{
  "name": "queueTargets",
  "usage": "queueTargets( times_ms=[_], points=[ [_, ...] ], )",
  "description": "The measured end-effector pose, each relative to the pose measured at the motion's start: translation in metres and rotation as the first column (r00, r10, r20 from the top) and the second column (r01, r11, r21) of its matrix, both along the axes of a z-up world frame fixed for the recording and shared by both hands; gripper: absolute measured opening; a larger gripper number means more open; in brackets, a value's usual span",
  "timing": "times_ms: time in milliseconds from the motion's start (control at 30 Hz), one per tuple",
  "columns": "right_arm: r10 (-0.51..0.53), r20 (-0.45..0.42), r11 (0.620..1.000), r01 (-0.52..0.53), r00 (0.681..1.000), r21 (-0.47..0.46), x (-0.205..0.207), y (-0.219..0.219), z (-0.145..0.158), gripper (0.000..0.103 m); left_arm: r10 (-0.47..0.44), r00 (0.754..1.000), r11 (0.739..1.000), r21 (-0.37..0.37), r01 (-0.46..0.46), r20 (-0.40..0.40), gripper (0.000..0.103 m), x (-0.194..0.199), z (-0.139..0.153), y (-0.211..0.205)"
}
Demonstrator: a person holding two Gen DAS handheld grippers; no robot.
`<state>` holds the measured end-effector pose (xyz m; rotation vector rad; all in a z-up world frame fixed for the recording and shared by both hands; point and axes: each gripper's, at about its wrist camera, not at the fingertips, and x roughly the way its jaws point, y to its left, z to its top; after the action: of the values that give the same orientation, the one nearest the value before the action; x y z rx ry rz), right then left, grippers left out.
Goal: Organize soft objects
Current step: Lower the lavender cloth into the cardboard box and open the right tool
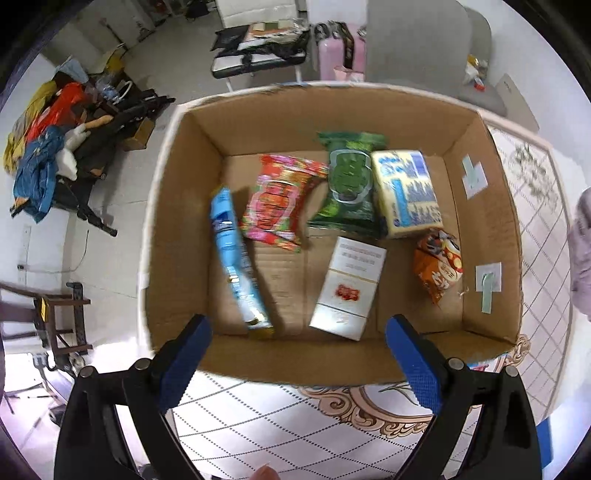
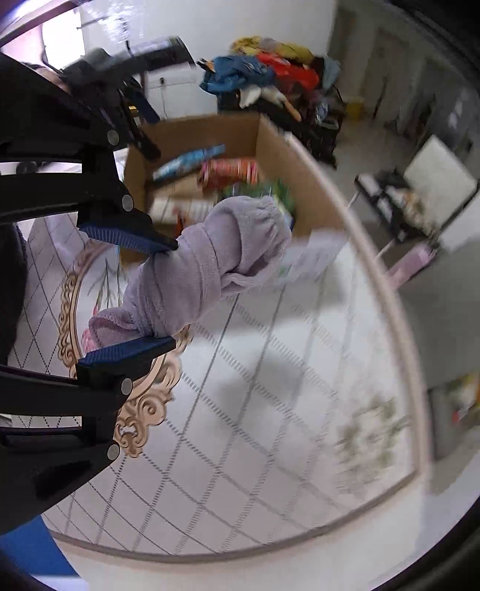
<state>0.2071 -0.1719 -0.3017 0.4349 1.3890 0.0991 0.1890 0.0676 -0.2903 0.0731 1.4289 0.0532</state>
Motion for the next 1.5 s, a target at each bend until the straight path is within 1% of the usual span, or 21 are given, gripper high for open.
queueTargets(
  times_ms=[100,167,233,300,367,400,433,567,600,633,700,800,933,1033,1100,1133,1200,1267,1367,1400,1500],
  points=[
    [0.146,0.024,0.989,-0.146,0.989,0.006,0.004,0.051,0.024,0.048,0.041,0.999,0.999,-0.02,-0.041,0.009,0.097,-0.002,0.012,0.024],
    [0.242,0.004,0.97,-0.242,0.97,-0.005,0.007,0.078,0.022,0.048,0.058,0.998,0.998,-0.025,-0.058,0.016,0.097,-0.002,0.016,0.034],
    [0.339,-0.034,0.94,-0.34,0.94,-0.026,0.015,0.105,0.012,0.048,0.074,0.997,0.997,-0.024,-0.074,0.018,0.097,-0.001,0.016,0.044],
    [0.443,-0.085,0.892,-0.448,0.893,-0.063,0.02,0.13,-0.004,0.048,0.082,0.997,0.996,-0.026,-0.082,0.012,0.097,0.001,0.012,0.05],
    [0.545,-0.15,0.819,-0.562,0.825,-0.115,0.027,0.151,-0.02,0.048,0.092,0.996,0.995,-0.035,-0.092,-0.007,0.097,0.002,0.004,0.055],
    [0.592,-0.182,0.772,-0.617,0.785,-0.153,0.03,0.162,-0.027,0.048,0.1,0.995,0.994,-0.046,-0.1,-0.019,0.097,0.003,-0.002,0.057],
    [0.623,-0.202,0.739,-0.653,0.756,-0.167,0.032,0.167,-0.033,0.048,0.104,0.994,0.993,-0.056,-0.106,-0.031,0.097,0.004,-0.007,0.058],
    [0.773,-0.275,0.524,-0.82,0.572,-0.232,0.035,0.189,-0.054,0.048,0.118,0.99,0.987,-0.102,-0.126,-0.073,0.097,0.007,-0.024,0.06],
    [0.813,-0.282,0.453,-0.858,0.508,-0.241,0.032,0.195,-0.056,0.048,0.121,0.989,0.987,-0.101,-0.129,-0.081,0.097,0.007,-0.029,0.059],
    [0.834,-0.285,0.418,-0.878,0.473,-0.234,0.032,0.194,-0.06,0.048,0.12,0.989,0.986,-0.104,-0.129,-0.085,0.097,0.007,-0.032,0.058],
    [0.879,-0.297,0.323,-0.924,0.373,-0.204,0.029,0.199,-0.064,0.048,0.119,0.988,0.984,-0.121,-0.13,-0.098,0.097,0.007,-0.037,0.057],
    [0.89,-0.327,0.256,-0.942,0.318,-0.218,0.03,0.199,-0.071,0.049,0.116,0.988,0.982,-0.141,-0.129,-0.098,0.097,0.007,-0.038,0.054],
    [0.893,-0.331,0.24,-0.946,0.304,-0.218,0.034,0.196,-0.074,0.049,0.1,0.991,0.983,-0.142,-0.113,-0.092,0.097,0.011,-0.035,0.05],
    [0.895,-0.342,0.221,-0.951,0.286,-0.218,0.036,0.195,-0.077,0.053,0.096,0.992,0.983,-0.147,-0.108,-0.085,0.097,0.014,-0.031,0.049],
    [0.894,-0.354,0.223,-0.958,0.275,-0.181,0.035,0.194,-0.076,0.054,0.098,0.992,0.982,-0.153,-0.11,-0.079,0.097,0.016,-0.029,0.049],
    [0.898,-0.354,0.22,-0.963,0.262,-0.157,0.034,0.193,-0.075,0.056,0.1,0.992,0.981,-0.157,-0.111,-0.076,0.097,0.017,-0.027,0.049],
    [0.906,-0.344,0.21,-0.967,0.248,-0.143,0.032,0.193,-0.071,0.065,0.098,0.993,0.981,-0.159,-0.108,-0.07,0.097,0.018,-0.024,0.049],
    [0.908,-0.339,0.208,-0.967,0.246,-0.144,0.031,0.194,-0.069,0.07,0.097,0.993,0.982,-0.158,-0.106,-0.065,0.097,0.02,-0.02,0.049],
    [0.902,-0.333,0.234,-0.96,0.274,-0.157,0.033,0.193,-0.065,0.07,0.101,0.993,0.981,-0.159,-0.108,-0.054,0.097,0.021,-0.015,0.049],
    [0.897,-0.333,0.25,-0.955,0.29,-0.158,0.034,0.192,-0.064,0.07,0.103,0.994,0.982,-0.156,-0.109,-0.047,0.097,0.021,-0.013,0.05],
    [0.875,-0.328,0.315,-0.933,0.357,-0.177,0.037,0.189,-0.063,0.07,0.103,0.994,0.985,-0.134,-0.106,-0.027,0.097,0.02,-0.006,0.051]
  ],
)
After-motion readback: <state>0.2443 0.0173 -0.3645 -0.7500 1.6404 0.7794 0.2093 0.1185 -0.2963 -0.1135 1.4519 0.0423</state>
